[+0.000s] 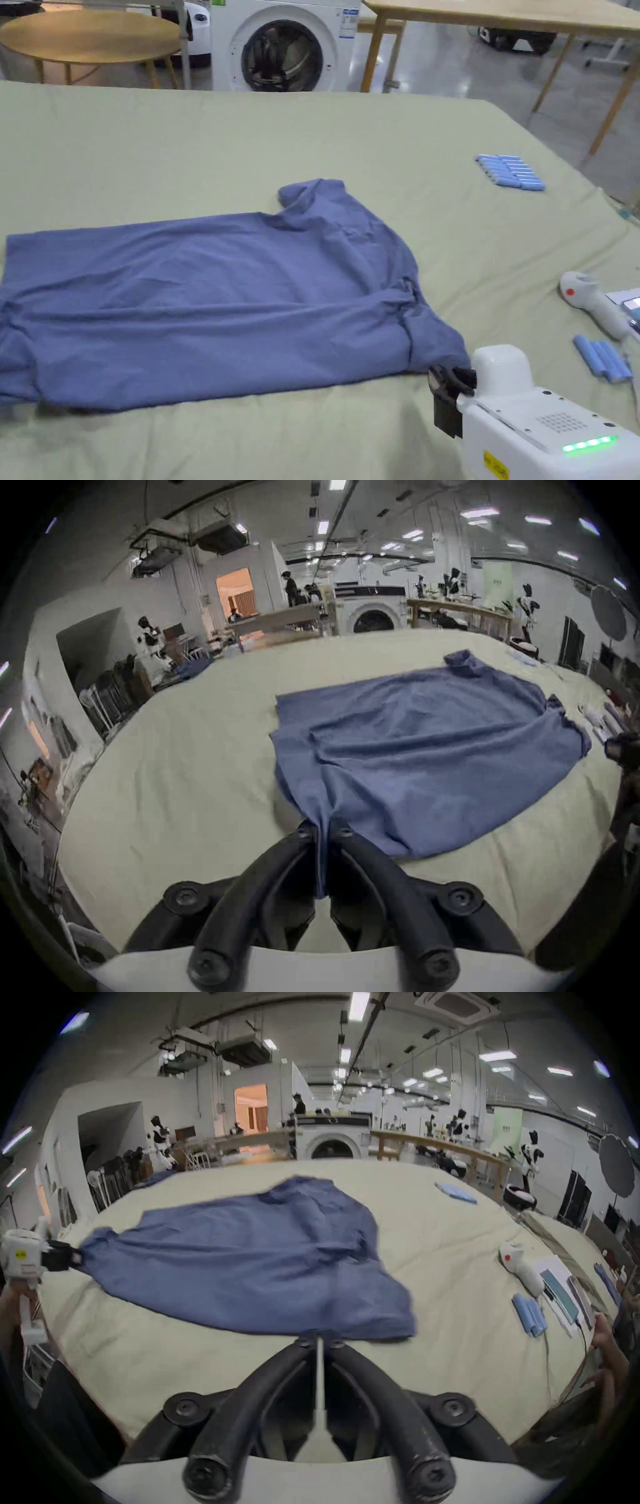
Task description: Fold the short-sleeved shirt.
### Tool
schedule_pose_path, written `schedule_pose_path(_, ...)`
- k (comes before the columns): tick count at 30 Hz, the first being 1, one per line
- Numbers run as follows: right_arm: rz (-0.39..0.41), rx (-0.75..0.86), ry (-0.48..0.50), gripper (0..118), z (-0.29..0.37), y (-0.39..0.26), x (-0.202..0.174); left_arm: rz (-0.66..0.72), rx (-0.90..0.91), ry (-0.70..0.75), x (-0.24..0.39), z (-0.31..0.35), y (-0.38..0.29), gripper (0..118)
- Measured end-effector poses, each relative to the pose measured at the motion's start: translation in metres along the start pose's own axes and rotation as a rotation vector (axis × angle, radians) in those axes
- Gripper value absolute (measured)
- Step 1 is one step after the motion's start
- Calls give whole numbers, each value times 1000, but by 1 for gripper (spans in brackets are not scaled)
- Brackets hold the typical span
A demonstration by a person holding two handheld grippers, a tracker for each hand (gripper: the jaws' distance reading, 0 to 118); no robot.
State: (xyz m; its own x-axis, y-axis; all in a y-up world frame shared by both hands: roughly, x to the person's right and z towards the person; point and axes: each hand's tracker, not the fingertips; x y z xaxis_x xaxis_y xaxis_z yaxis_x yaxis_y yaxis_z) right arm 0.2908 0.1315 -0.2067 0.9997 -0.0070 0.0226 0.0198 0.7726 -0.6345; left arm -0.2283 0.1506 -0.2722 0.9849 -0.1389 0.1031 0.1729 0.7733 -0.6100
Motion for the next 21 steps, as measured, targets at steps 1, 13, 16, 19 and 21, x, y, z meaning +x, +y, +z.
schedule_pose_path(1, -27, -4, -24, 92, -6, 2, 15, 17, 9, -7, -6, 7, 4, 0)
schedule_pose_path(13, -166, -180, 21, 8, -99, 22, 41, 15, -26, -23, -2, 7, 6, 0)
schedule_pose_path(16, -145, -166, 99, 8, -92, 19, 30, 29, -35, -34, -4, 9, 1, 0)
schedule_pose_path(19, -127, -128, 55, 7, -78, 20, 28, 55, -35, -46, -14, 11, 0, 0)
schedule_pose_path(21, -172, -60, 43, 7, -61, 25, 34, 105, -18, -76, -23, 18, 3, 0)
